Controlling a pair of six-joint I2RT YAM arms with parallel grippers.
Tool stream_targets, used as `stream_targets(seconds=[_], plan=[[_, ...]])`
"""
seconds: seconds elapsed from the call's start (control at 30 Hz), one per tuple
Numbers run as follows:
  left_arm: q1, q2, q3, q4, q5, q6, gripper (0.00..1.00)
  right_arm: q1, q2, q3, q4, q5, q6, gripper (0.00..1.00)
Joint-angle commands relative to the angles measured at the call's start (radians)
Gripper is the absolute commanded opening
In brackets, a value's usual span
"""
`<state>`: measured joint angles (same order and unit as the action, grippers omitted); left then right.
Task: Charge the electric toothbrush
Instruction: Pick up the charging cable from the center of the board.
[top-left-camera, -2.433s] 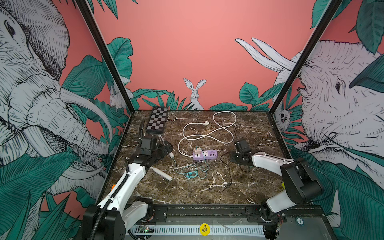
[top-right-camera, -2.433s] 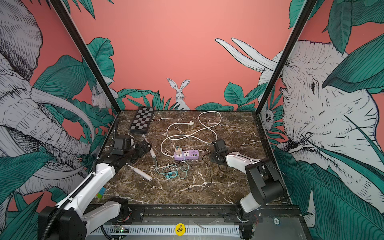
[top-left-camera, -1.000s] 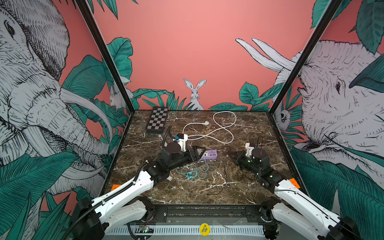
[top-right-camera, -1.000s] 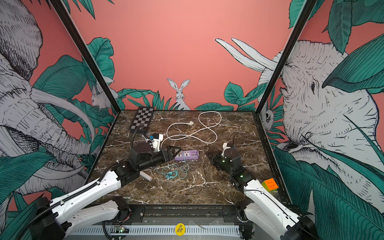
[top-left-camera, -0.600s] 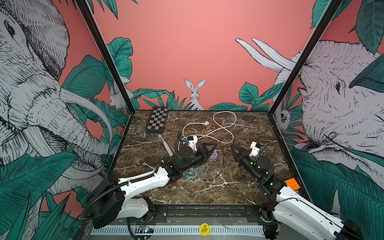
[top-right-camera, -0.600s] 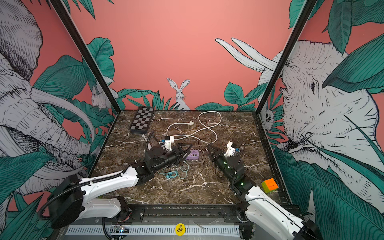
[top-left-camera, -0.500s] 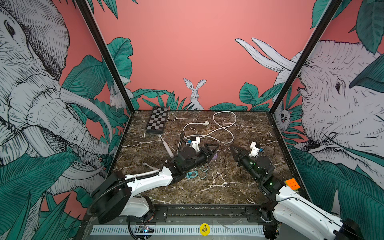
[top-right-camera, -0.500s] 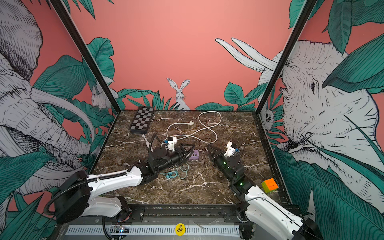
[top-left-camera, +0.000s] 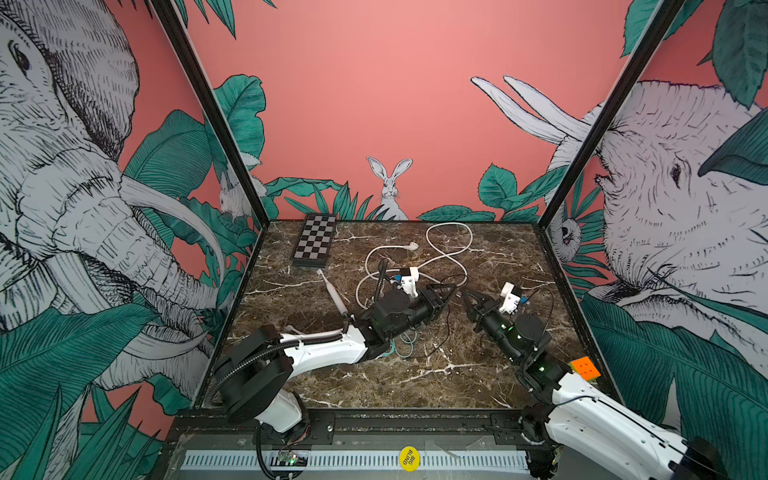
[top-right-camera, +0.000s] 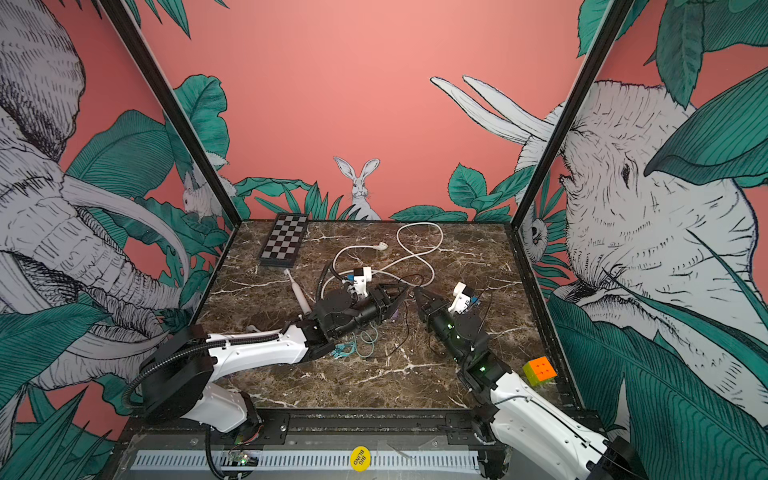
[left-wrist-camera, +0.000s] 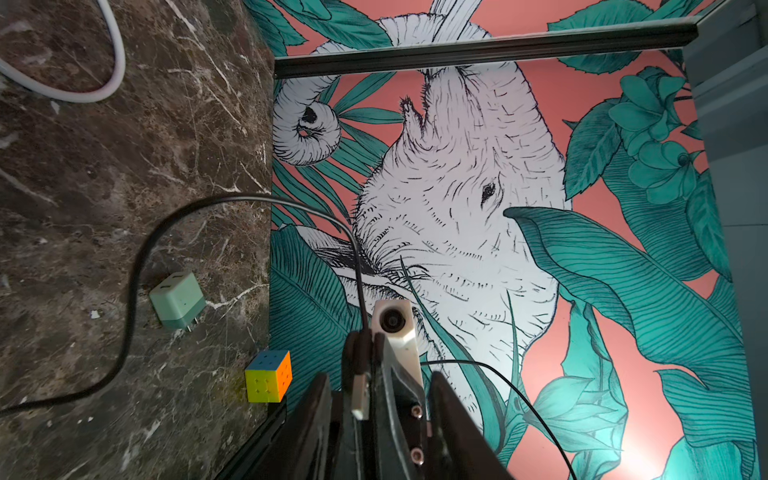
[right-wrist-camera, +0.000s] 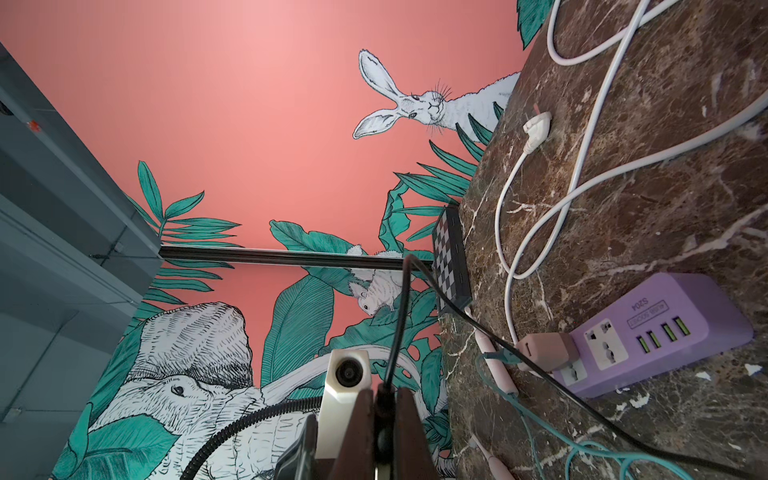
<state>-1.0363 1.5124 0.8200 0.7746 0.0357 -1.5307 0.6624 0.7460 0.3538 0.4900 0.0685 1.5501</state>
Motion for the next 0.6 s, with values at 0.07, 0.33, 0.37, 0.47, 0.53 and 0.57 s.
stream_targets(seconds=[0.07, 0.33, 0.37, 0.47, 0.53, 0.57], plan=[[-0.016, 0.023, 0.018, 0.063, -0.011, 0.003, 0.34, 0.009, -0.010, 0.011, 0.055, 0.015, 0.013, 0.00], [-0.028, 0.053, 0.014, 0.094, -0.027, -0.019, 0.34, 0.011, -0.002, 0.008, 0.078, 0.016, 0.014, 0.00], [-0.030, 0.059, 0.015, 0.107, -0.029, -0.025, 0.33, 0.013, 0.000, 0.008, 0.081, 0.016, 0.013, 0.00], [-0.031, 0.071, 0.019, 0.128, -0.032, -0.037, 0.28, 0.014, 0.004, 0.007, 0.098, 0.016, 0.016, 0.00], [-0.032, 0.077, 0.024, 0.137, -0.035, -0.042, 0.25, 0.015, 0.008, 0.003, 0.106, 0.014, 0.019, 0.00], [-0.034, 0.081, 0.026, 0.143, -0.036, -0.044, 0.25, 0.015, 0.009, 0.003, 0.109, 0.015, 0.019, 0.00]])
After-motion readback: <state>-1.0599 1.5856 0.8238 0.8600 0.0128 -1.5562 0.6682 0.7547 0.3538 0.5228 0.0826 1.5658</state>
